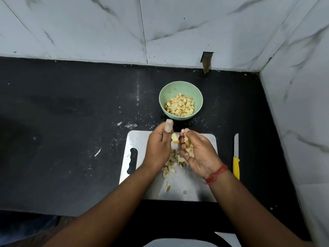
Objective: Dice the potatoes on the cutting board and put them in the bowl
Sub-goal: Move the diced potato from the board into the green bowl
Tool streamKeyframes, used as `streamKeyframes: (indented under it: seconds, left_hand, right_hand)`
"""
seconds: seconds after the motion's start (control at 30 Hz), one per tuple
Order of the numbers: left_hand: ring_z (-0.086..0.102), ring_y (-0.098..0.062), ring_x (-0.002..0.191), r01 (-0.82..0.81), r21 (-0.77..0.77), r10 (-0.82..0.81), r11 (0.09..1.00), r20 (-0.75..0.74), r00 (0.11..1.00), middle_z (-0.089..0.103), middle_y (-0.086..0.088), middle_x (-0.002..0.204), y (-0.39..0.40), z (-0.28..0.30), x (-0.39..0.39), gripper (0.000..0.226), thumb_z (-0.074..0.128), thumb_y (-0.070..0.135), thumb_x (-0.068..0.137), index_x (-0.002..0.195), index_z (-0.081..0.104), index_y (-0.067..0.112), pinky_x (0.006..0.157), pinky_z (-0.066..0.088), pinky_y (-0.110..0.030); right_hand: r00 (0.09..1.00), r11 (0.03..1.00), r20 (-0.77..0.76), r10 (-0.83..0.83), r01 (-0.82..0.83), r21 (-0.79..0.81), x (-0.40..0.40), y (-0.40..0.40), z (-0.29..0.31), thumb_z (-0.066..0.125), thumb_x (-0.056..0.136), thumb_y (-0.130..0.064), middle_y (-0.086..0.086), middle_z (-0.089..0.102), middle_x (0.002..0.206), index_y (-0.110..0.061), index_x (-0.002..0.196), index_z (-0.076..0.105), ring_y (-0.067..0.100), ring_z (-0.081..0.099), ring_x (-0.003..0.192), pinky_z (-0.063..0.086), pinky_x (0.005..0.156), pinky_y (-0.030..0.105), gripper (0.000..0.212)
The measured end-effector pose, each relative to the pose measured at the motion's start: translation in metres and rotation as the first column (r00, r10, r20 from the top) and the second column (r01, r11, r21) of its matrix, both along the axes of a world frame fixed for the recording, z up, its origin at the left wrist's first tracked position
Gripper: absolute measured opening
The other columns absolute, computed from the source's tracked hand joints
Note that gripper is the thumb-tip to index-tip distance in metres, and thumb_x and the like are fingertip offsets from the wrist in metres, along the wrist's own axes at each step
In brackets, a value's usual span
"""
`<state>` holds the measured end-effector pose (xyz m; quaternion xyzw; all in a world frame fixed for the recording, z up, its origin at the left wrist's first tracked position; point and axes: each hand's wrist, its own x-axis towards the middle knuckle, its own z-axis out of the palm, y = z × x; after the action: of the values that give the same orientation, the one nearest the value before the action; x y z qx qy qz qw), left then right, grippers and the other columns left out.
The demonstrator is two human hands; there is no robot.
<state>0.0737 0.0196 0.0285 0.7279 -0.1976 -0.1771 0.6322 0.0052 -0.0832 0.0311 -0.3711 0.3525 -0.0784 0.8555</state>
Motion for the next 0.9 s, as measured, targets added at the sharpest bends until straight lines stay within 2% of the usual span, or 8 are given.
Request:
streamKeyframes:
  seconds: [0.1, 0.23, 0.33, 0.47, 0.53, 0.63, 0.7, 0.9]
  left_hand:
    - [0.056, -0.008, 0.069, 0.006, -0.077, -0.01, 0.997, -0.056, 0.998, 0.059, 0.002, 0.068, -0.029, 0.028, 0.02, 0.055, 0.041, 0.056, 0.102, 0.078, 0.057, 0.01, 0.064, 0.049, -0.033]
    - [0.061, -0.007, 0.074, -0.067, 0.125, 0.073, 0.99, -0.045, 0.996, 0.065, 0.007, 0.079, -0.081, 0.045, 0.071, 0.042, 0.042, 0.043, 0.11, 0.083, 0.061, 0.016, 0.07, 0.05, -0.03]
    - [0.069, -0.019, 0.099, -0.041, 0.275, 0.107, 0.961, -0.23, 0.967, 0.071, -0.001, 0.104, -0.095, 0.037, 0.102, 0.037, 0.036, 0.047, 0.107, 0.107, 0.063, 0.021, 0.092, 0.057, -0.042]
    - [0.074, -0.003, 0.086, 0.036, 0.138, 0.021, 0.99, -0.393, 0.919, 0.077, 0.009, 0.092, -0.088, 0.04, 0.109, 0.066, 0.02, 0.071, 0.102, 0.106, 0.071, 0.028, 0.084, 0.055, -0.027]
    - [0.069, 0.004, 0.093, 0.0, 0.036, 0.018, 0.999, -0.491, 0.871, 0.075, 0.009, 0.11, -0.088, 0.038, 0.11, 0.07, 0.017, 0.071, 0.103, 0.116, 0.068, 0.025, 0.085, 0.047, -0.02]
    - [0.049, -0.015, 0.138, -0.02, -0.028, 0.001, 0.999, -0.56, 0.829, 0.051, -0.005, 0.154, -0.088, 0.03, 0.114, 0.088, 0.015, 0.076, 0.099, 0.152, 0.046, 0.013, 0.115, 0.035, -0.034]
    - [0.05, -0.02, 0.141, -0.004, -0.055, -0.029, 0.998, -0.576, 0.817, 0.056, -0.008, 0.15, -0.088, 0.029, 0.114, 0.095, 0.012, 0.08, 0.096, 0.15, 0.05, 0.013, 0.122, 0.033, -0.04]
    - [0.071, -0.029, 0.113, -0.035, -0.14, -0.058, 0.99, -0.609, 0.791, 0.074, -0.018, 0.117, -0.094, 0.029, 0.111, 0.102, 0.013, 0.082, 0.094, 0.118, 0.069, 0.001, 0.103, 0.054, -0.046]
  right_hand:
    - [0.996, 0.998, 0.066, -0.063, 0.063, 0.0, 0.029, -0.019, 0.024, 0.056, 0.097, -0.017, 0.006, 0.061, 0.077, -0.005, 0.1, 0.066, 0.011, 0.051, 0.059, 0.035, 0.048, 0.022, 0.016]
    - [0.99, 0.952, 0.044, -0.133, 0.14, -0.272, 0.095, -0.059, 0.045, 0.059, 0.089, -0.015, 0.011, 0.068, 0.085, -0.011, 0.091, 0.069, 0.024, 0.066, 0.078, 0.055, 0.065, 0.038, 0.011]
    - [0.973, 0.676, -0.23, 0.004, -0.172, -0.716, 0.123, -0.084, 0.042, 0.062, 0.082, -0.023, -0.003, 0.07, 0.087, -0.021, 0.084, 0.069, 0.018, 0.068, 0.086, 0.055, 0.078, 0.036, 0.007]
    - [0.905, 0.326, -0.415, 0.09, -0.421, -0.847, 0.129, -0.1, 0.041, 0.059, 0.09, -0.024, -0.008, 0.07, 0.097, -0.022, 0.098, 0.073, 0.009, 0.063, 0.09, 0.048, 0.079, 0.024, 0.016]
    - [0.917, 0.271, -0.388, 0.091, -0.398, -0.876, 0.127, -0.097, 0.041, 0.054, 0.094, -0.023, -0.006, 0.07, 0.1, -0.021, 0.101, 0.073, 0.009, 0.063, 0.092, 0.048, 0.081, 0.023, 0.02]
    - [0.933, 0.2, -0.351, 0.072, -0.359, -0.912, 0.125, -0.091, 0.035, 0.053, 0.096, -0.019, -0.004, 0.071, 0.103, -0.019, 0.102, 0.074, 0.008, 0.062, 0.094, 0.047, 0.083, 0.02, 0.021]
    - [0.965, 0.175, -0.258, 0.045, -0.262, -0.949, 0.122, -0.085, 0.033, 0.055, 0.095, -0.014, -0.005, 0.07, 0.101, -0.017, 0.101, 0.074, 0.007, 0.062, 0.094, 0.051, 0.086, 0.023, 0.02]
    - [0.985, 0.127, 0.125, 0.117, 0.11, -0.986, 0.113, -0.053, 0.034, 0.056, 0.094, -0.008, -0.004, 0.061, 0.096, -0.011, 0.096, 0.065, 0.008, 0.059, 0.089, 0.049, 0.08, 0.022, 0.009]
